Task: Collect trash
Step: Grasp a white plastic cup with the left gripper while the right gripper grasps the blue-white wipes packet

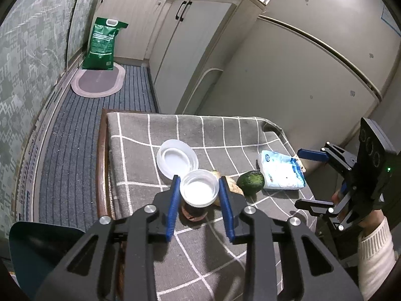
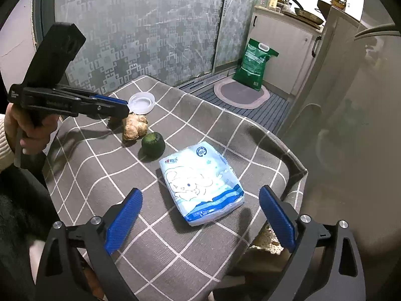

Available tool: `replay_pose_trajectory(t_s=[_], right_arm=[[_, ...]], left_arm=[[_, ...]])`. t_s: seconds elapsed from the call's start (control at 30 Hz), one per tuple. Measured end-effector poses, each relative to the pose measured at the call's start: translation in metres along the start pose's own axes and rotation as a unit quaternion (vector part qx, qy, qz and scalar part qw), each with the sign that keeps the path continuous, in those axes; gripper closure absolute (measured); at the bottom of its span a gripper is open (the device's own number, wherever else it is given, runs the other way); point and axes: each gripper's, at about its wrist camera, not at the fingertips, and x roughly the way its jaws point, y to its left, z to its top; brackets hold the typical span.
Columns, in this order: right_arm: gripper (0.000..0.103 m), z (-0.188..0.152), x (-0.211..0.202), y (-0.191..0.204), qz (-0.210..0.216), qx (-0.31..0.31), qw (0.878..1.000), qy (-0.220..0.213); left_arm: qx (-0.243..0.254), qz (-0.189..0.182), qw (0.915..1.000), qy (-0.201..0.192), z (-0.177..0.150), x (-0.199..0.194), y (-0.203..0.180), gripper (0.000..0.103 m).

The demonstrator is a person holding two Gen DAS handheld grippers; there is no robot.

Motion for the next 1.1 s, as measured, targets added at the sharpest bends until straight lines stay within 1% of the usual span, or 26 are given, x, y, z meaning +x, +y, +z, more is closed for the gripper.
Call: replay_pose_trajectory(t_s=[0.13,0.27,0.37,0.5,0.57,0.6,0.63,0.7,0.87,1.07,1.1], right_arm=[[0.008,0.002,0.008,-0.001,-0.014,0.002,1.0,0.01],[0.008,0.003,0.019,-0.002,-0.011,0.012,1.0,0.019],[0.008,0.004,0.022,-0.007,-0.009,0.022,1.0,0.014],[0.008,0.005,0.022,-0.012,0.003,0.043,0.999,0.002],[0.009,0.005,0.023,-0.01,0.001,0.039,0.999,0.0],[0.011,0.004,0.023,-0.007,-0.001,0.034,0.999,0.0],[0.019,0.005,0.025,-0.005,0.0,0.028,1.0,0.003],[0.027,0.006,0.029,0.0,0.003,0.019,1.0,0.011],[0.028,0.005,0.03,0.0,0.01,0.031,0.999,0.007],[0.039,0.005,0.032,0.001,0.024,0.048,0.999,-0.003],[0.045,0.006,0.032,0.002,0.027,0.053,0.998,-0.002]], left_arm=[[-0.001,-0.002,1.0,-0.007,0.001,-0.004,-0.001,0.071],[-0.003,-0.009,0.9998,-0.016,0.002,-0.012,-0.001,0.071],[-0.004,-0.015,0.9997,-0.018,0.002,-0.018,0.0,0.071],[-0.005,-0.02,0.9995,-0.023,0.002,-0.026,0.003,0.07],[-0.007,-0.022,0.9994,-0.025,0.002,-0.032,0.005,0.071],[-0.006,-0.022,0.9993,-0.028,0.003,-0.036,0.005,0.071],[-0.006,-0.023,0.9993,-0.03,0.003,-0.038,0.005,0.071],[-0.005,-0.023,0.9991,-0.034,0.002,-0.045,0.004,0.07],[-0.004,-0.016,0.9991,-0.039,0.001,-0.063,0.006,0.07],[-0.004,-0.007,0.9988,-0.049,0.001,-0.08,0.011,0.07],[-0.004,-0.005,0.9988,-0.05,0.0,-0.082,0.011,0.07]])
